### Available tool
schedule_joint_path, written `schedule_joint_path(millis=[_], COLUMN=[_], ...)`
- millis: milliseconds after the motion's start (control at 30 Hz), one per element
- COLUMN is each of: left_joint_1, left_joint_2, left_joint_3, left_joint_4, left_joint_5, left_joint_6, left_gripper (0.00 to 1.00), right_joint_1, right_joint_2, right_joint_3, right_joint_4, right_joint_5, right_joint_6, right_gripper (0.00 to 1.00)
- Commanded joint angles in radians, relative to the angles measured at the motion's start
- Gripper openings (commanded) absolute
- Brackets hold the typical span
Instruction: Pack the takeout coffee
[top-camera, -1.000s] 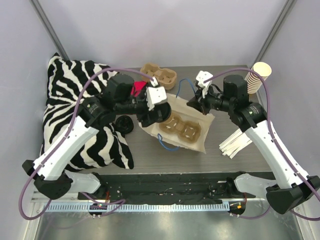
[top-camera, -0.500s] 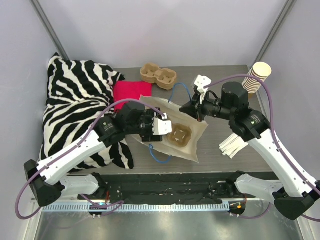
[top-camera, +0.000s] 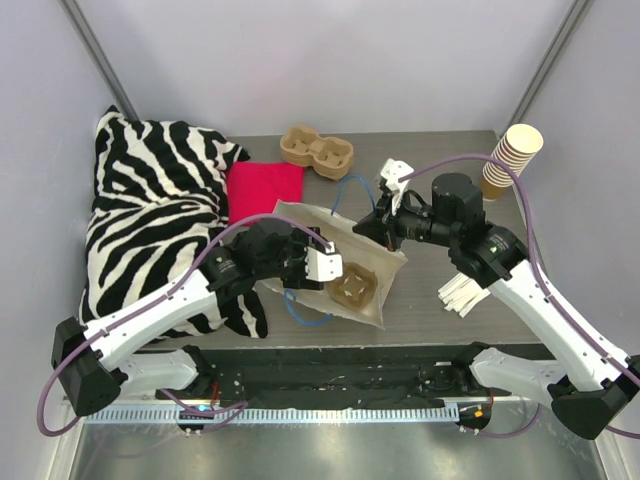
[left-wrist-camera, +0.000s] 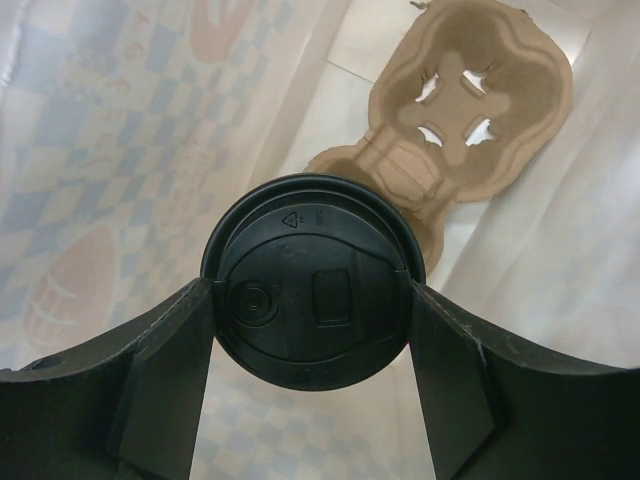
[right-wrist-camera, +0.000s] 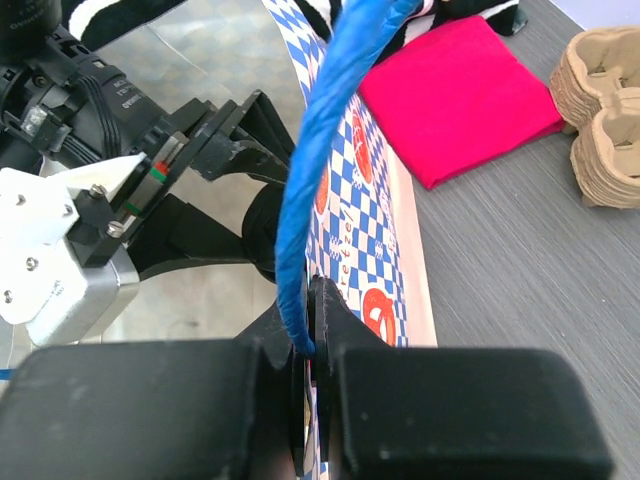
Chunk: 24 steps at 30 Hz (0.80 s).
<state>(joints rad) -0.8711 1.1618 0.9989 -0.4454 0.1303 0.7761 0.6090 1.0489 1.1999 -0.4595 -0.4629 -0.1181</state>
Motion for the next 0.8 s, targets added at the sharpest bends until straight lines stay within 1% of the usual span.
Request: schedule_joint_path(millis=[0,133,300,533,767], left_joint_1=[-0.005,-0.005,-0.003,-0.003,-0.003], left_joint_2=[-0.063,-0.056,-0.024,-0.011,-0.051], left_joint_3=[-0.026,-0.065,-0.075,-0.115,-0.12], left_joint_4=[0.051,0.075,0.117,0.131,0.131], left_joint_5=[0.008,0.003,-0.014,0.025,0.078], left_joint_6=[0.006,-0.02,-0.038,-0.046,-0.02], left_gripper=[0.02,0.02,0.0,0.0,0.0], right_joint_1=[0.017,0.024,0.031,0.032,0.032], right_joint_2=[-0.05,-0.056,-0.07,-0.075,-0.067], right_joint_3=[-0.026,-0.051,-0.074,-0.076,-0.085], right_joint_4=[0.11,0.122,0.137,0.14,0.151], right_joint_5=[0.038,0.026,0.03,0.03,0.04], right_joint_6=[0.021,0.028,0.037,0.038,0.04], right_gripper=[0.01,0.01,0.01,0.01,0.01])
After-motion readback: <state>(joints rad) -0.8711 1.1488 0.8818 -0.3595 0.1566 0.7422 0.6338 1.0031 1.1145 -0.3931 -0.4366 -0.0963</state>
